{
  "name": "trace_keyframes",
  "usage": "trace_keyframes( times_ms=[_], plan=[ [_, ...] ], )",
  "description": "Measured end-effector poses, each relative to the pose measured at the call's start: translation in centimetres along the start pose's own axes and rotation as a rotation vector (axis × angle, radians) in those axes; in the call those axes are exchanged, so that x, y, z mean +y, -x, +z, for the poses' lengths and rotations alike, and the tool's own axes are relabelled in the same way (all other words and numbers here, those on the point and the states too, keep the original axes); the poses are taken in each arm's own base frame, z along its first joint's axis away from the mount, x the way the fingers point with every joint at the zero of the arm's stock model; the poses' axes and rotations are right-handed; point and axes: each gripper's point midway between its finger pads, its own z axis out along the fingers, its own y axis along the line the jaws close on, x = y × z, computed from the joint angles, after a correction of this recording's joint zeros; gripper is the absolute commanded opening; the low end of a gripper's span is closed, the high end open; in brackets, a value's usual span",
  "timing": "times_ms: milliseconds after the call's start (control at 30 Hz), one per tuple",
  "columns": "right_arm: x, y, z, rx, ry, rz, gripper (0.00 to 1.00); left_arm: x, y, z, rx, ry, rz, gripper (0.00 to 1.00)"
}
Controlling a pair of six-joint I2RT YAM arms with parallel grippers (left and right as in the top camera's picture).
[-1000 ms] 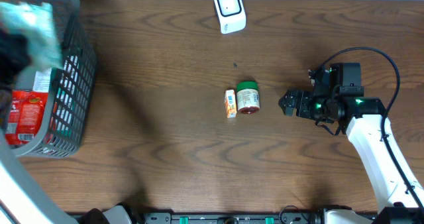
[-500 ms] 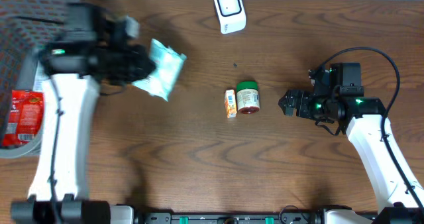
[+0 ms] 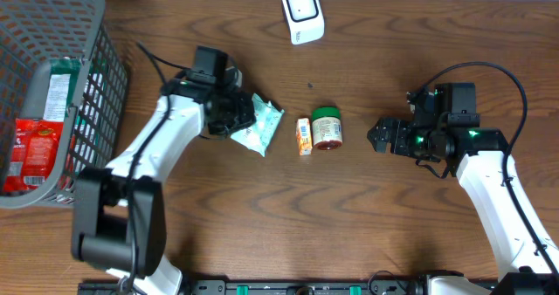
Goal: Scan the item barcode
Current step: 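Carry the wipes pack to the left of the soap bar and lower it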
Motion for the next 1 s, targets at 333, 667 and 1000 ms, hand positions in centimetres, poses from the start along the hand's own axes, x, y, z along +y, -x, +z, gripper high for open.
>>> trace_keyframes(
  times_ms=[333, 667, 1000],
  plan=[
    [0.0, 0.0, 0.0, 0.000, 0.000, 0.000, 0.99, -0.2, 0.4, 1.8, -0.014, 0.013, -0.011, 0.74],
    [0.0, 0.0, 0.0, 0.000, 0.000, 0.000, 0.99, 0.1, 0.4, 1.7, -0.012, 0.031, 0.034, 0.36],
    [0.0, 0.0, 0.0, 0.000, 0.000, 0.000, 0.99, 3.8, 1.8, 1.0, -0.096, 0.248, 0.069, 0.10]
  ],
)
